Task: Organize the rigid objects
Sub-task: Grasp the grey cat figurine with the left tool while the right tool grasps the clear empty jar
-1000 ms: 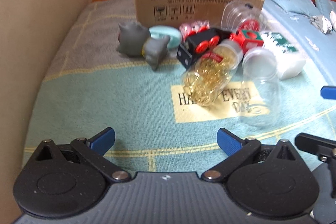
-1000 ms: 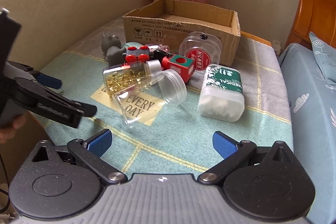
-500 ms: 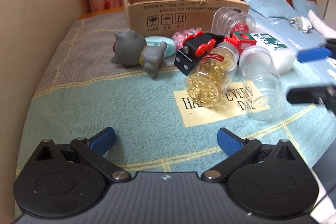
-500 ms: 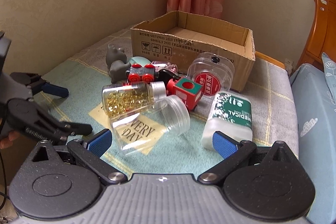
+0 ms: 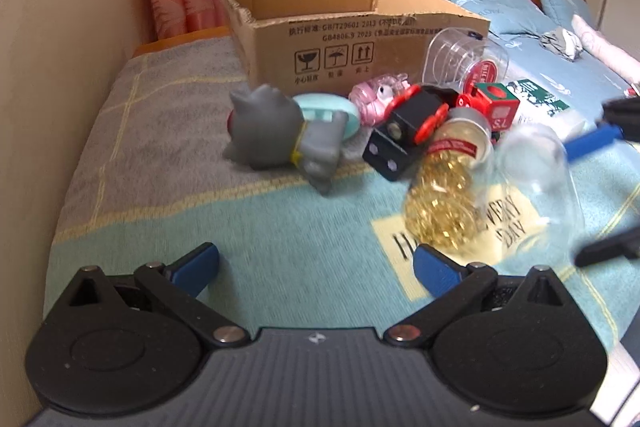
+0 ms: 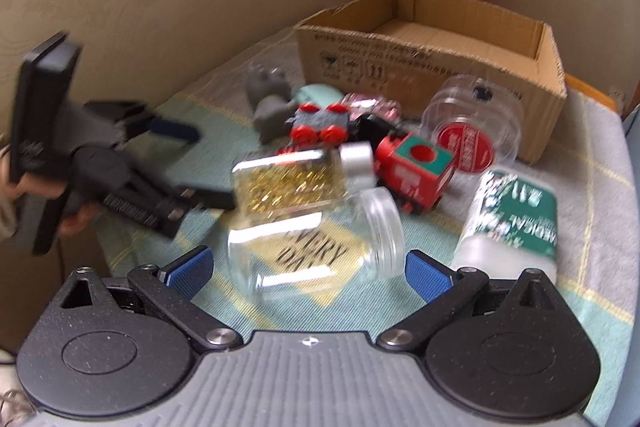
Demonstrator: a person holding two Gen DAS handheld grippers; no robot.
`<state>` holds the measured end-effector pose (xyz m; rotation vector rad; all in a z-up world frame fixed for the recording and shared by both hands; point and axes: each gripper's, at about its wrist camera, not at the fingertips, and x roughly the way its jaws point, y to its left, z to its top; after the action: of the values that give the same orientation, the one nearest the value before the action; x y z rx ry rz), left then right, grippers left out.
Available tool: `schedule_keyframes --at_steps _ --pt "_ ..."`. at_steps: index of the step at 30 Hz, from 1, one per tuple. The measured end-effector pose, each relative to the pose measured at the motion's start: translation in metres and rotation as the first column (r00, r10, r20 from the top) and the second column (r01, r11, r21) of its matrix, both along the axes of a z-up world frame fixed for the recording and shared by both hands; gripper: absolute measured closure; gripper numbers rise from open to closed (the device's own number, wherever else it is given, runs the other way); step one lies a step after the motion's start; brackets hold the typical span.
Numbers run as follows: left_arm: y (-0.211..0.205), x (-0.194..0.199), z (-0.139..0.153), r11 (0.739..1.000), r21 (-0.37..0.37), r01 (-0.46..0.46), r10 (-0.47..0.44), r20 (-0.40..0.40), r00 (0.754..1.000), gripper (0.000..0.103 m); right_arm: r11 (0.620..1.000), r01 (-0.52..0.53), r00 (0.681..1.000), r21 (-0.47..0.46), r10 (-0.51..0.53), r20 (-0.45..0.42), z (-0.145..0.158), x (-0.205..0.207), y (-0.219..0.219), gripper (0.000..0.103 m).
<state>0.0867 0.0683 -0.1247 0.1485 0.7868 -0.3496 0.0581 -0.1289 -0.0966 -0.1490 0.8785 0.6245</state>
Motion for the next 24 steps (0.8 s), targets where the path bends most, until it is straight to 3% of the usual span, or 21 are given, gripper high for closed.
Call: schedule_keyframes --at_steps 4,10,13,24 --pt "0.003 0.013 0.0 1.0 0.002 0.027 -0.027 0.012 1.0 0.0 0.999 -0.011 1.0 -0.044 0.011 0.001 -0.005 -0.015 0.007 0.0" --pt "0.013 0.018 0.002 0.999 0.027 0.025 -0.025 0.019 1.0 0.001 0.981 -0.006 0.998 -0.193 0.017 0.057 -0.027 -0.024 0.024 0.0" --pt "0.018 0.02 0.004 0.999 0.029 0.022 -0.023 0.032 0.999 0.001 0.99 0.009 0.999 -0.143 -0.002 0.047 -0.031 -0.019 0.022 0.0" --pt "0.01 0.045 0.013 0.994 0.021 0.106 -0.108 0.096 0.99 0.001 0.993 0.066 0.991 -0.102 -0.053 0.123 -0.039 -0.023 0.017 0.0"
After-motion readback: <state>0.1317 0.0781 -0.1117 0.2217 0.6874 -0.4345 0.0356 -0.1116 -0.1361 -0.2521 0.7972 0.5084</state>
